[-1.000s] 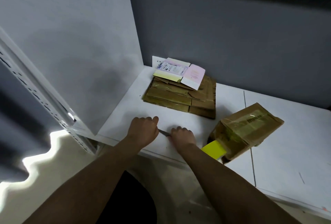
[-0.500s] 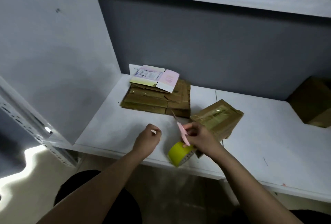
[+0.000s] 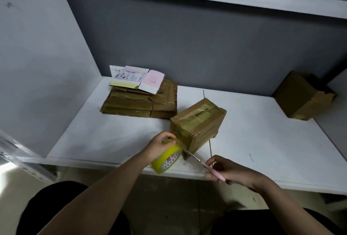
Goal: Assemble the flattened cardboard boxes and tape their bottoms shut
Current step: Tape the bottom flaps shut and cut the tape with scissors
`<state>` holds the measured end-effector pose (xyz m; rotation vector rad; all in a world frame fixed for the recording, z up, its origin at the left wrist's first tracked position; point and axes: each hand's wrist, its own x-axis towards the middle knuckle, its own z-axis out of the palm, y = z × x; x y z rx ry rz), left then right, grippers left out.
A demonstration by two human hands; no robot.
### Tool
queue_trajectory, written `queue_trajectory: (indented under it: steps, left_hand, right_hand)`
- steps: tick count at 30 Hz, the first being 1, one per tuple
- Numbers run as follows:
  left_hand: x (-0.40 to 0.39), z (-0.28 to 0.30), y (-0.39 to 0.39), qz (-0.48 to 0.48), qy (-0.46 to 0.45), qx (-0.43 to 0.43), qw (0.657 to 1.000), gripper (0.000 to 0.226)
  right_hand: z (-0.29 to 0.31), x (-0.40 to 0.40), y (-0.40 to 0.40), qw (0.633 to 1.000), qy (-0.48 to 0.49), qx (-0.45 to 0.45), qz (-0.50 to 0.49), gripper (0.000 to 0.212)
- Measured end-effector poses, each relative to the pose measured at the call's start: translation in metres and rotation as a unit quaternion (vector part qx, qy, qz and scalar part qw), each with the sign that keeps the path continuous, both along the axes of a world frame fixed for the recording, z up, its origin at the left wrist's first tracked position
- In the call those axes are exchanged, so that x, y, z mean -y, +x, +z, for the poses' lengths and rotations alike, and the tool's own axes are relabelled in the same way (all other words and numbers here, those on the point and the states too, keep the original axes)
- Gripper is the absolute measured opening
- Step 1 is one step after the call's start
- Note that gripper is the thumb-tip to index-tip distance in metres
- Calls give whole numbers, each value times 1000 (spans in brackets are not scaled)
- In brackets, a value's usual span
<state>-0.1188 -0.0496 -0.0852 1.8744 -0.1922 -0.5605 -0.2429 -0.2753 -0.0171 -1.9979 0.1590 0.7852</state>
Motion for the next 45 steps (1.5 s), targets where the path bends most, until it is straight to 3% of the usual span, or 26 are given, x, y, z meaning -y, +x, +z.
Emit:
queue_trajectory:
  steps: [6, 15, 22, 33, 37, 45]
  left_hand:
    - [-11, 9, -4, -10, 34, -33, 999, 7]
    - [-8, 19, -4, 9, 17, -55, 998, 18]
    - [-4, 23, -1, -6, 34, -55, 998, 25]
    - [-2, 23, -1, -3, 38, -63, 997, 24]
    - [-1, 23, -1, -6, 34, -62, 997, 24]
    - [2, 26, -1, -2, 27, -66, 997, 21]
  right_hand:
    - [0, 3, 11, 999, 12, -32, 2, 50]
    - [13, 15, 18, 999, -9, -28, 23, 67]
    - [13, 26, 16, 999, -20, -34, 25, 63]
    - [3, 1, 38, 999, 42, 4, -8, 70]
    - [-3, -1, 44, 999, 25, 18, -18, 59]
    - [-6, 4, 48, 997, 43, 56, -25, 18]
